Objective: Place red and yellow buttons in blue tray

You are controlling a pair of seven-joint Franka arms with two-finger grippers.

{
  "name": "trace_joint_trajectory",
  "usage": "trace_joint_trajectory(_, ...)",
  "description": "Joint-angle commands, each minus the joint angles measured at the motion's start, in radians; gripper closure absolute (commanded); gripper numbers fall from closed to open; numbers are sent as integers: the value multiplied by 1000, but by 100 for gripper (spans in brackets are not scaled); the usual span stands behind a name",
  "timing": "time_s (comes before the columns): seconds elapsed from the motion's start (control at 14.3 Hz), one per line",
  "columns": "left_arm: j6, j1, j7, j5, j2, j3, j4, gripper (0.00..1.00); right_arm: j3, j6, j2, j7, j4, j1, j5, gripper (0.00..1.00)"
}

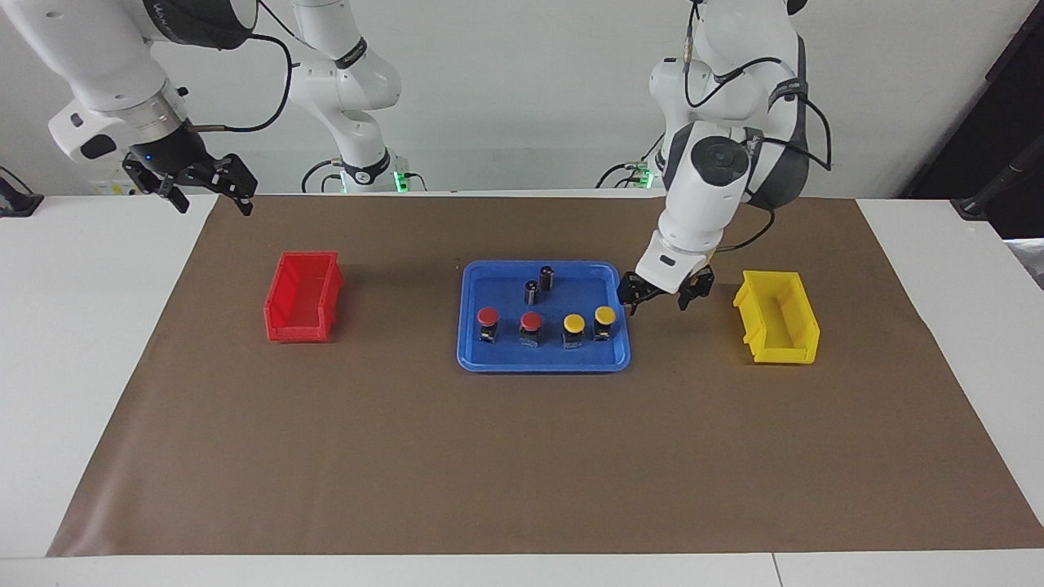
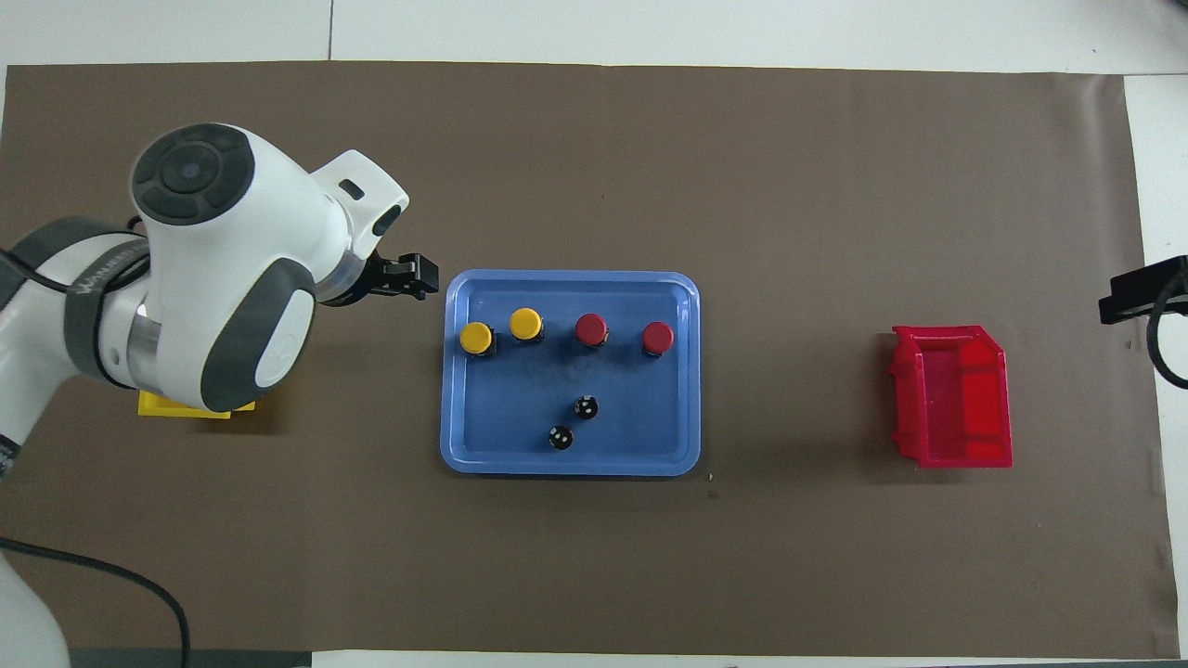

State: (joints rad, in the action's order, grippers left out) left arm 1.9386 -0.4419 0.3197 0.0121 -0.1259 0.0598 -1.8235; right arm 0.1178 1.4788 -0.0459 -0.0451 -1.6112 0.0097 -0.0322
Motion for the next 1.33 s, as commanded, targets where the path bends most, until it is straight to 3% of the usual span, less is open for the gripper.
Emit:
trace_joint_trajectory(0.0, -75, 83, -121, -17, 48, -3, 26, 0, -4, 12, -22, -15, -26, -5, 5, 0)
trace_joint_trajectory(0.21, -170, 172, -171, -14, 40, -3, 128, 0, -6, 12, -20, -13, -18, -4, 5, 0)
trace_joint_trajectory(0.49, -262, 242, -248, -12, 48, -1, 190, 0, -6, 11, -20, -13, -16, -4, 5, 0)
trace_joint_trajectory(0.77, -300, 294, -342, -15, 74, 8, 193, 0, -6, 11, -20, -12, -16, -2, 5, 0)
trace_joint_trajectory(0.98, -336, 279, -384, -12, 95, 75, 193, 0, -6, 12, -20, -13, -16, -4, 5, 0)
trace_joint_trajectory(1.26, -355, 278, -390, -8, 138, 77, 201, 0, -6, 11, -19, -12, -15, -2, 5, 0)
